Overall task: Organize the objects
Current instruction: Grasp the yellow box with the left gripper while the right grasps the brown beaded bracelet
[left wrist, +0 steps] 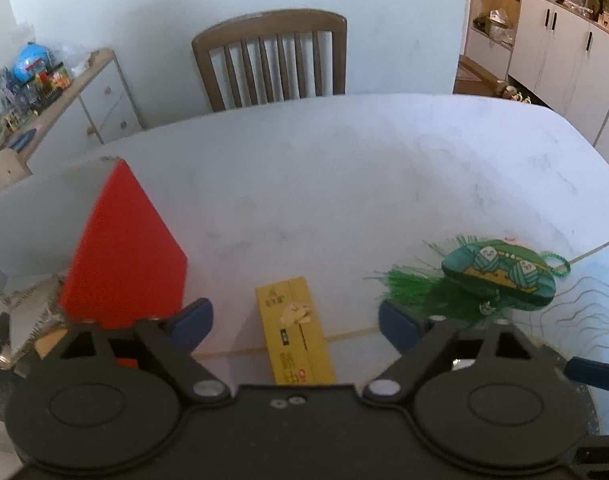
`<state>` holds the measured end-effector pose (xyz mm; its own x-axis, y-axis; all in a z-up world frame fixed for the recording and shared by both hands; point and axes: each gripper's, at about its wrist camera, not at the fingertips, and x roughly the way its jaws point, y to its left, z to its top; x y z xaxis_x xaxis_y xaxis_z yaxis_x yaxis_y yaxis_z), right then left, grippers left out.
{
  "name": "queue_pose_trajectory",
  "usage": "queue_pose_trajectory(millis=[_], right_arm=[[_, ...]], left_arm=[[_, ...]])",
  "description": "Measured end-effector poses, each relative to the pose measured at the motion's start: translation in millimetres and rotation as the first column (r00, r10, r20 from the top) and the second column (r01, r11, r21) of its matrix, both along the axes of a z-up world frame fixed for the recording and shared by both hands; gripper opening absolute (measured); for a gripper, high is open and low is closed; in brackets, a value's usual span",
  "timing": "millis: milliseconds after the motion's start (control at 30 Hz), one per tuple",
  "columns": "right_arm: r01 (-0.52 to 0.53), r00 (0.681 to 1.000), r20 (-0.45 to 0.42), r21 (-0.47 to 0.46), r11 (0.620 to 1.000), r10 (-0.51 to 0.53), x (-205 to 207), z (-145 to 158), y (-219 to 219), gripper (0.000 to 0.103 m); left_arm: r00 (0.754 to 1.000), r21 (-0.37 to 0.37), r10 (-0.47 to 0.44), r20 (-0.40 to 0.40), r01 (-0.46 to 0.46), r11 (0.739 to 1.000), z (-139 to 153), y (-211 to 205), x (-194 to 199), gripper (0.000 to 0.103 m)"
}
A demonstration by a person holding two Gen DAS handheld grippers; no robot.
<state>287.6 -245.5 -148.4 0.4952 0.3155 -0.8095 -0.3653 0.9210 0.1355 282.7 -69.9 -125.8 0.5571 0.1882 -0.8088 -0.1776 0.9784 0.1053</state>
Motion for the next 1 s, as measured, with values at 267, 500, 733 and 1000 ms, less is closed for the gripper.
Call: queue_pose_trajectory(millis=[267, 500, 733, 1000], right_arm=[[-0.02, 0.999, 0.029, -0.03, 0.999, 0.021, -2, 0, 10, 0.037], [-0.023, 0.998, 0.053, -0.058, 0.998, 0.026, -5, -1, 15, 0.032], [-0.013, 0.999, 0.051, -0.064, 0.998, 0.016, -5, -1, 16, 0.015], [0.039, 0.999, -0.001, 0.03, 0.999, -0.039, -4, 6, 5, 0.009]], left_arm=[[0.999, -0.01, 0.016, -0.042, -0.017, 1.0, -13, 4, 2, 0.068], [0.999, -0.016, 0.01, -0.035, -0.01, 1.0, -19, 8, 1, 0.048], [1.0, -0.022, -0.007, -0.029, 0.006, 1.0, -20, 3, 0, 0.031], [0.999, -0.094, -0.027, -0.033, 0.024, 0.995, -11, 3, -7, 0.029]])
